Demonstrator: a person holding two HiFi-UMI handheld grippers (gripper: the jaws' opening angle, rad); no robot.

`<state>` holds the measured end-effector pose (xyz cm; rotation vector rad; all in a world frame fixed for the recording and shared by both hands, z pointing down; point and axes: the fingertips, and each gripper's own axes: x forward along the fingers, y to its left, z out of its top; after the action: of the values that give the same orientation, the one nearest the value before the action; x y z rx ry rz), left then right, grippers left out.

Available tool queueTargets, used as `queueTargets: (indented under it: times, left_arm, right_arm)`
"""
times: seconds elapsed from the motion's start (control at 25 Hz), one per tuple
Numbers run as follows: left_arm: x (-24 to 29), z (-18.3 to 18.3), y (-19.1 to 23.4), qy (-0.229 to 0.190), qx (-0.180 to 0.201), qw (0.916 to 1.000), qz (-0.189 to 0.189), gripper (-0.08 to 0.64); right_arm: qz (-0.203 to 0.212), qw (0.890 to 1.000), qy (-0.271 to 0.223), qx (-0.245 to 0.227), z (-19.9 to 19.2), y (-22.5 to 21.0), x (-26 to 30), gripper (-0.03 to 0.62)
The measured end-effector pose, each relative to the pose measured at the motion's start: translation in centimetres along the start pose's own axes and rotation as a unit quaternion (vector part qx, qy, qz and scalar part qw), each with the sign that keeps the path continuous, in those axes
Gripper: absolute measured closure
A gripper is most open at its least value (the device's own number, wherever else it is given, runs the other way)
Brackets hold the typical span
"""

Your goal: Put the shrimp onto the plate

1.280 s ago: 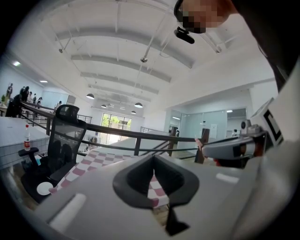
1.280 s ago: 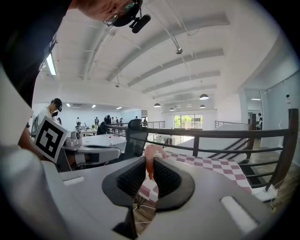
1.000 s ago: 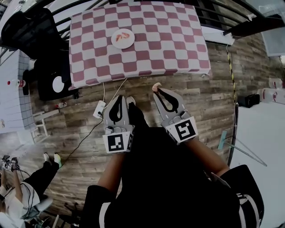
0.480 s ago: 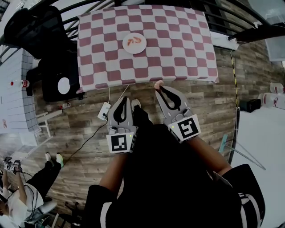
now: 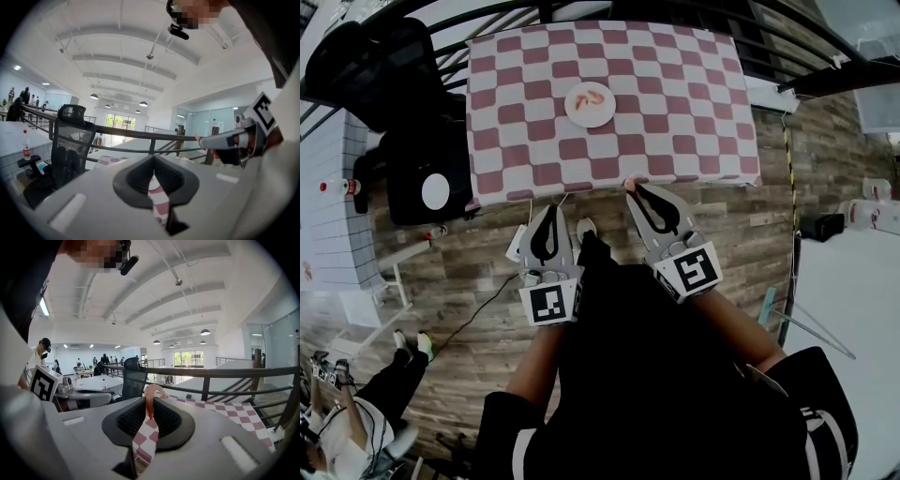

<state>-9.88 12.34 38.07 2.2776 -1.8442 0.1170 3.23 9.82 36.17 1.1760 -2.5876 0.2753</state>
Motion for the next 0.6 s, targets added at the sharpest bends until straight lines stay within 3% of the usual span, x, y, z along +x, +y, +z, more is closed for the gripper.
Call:
queueTargets:
  times: [0.24, 0.6]
  left_arm:
    - [0.3, 0.8, 0.6, 0.003, -0.002, 1.0, -0.004, 0.551]
    - [-1.2, 0.7, 1.7, -0.003, -0.012, 0.9997, 0.02, 0.551]
  right_arm:
    - [-0.004, 1.0, -0.007, -0.019, 1.0, 0.4, 1.3, 0.54]
    - [-0.006, 1.0, -0.008, -0.021, 1.0, 1.5, 0.6, 0.54]
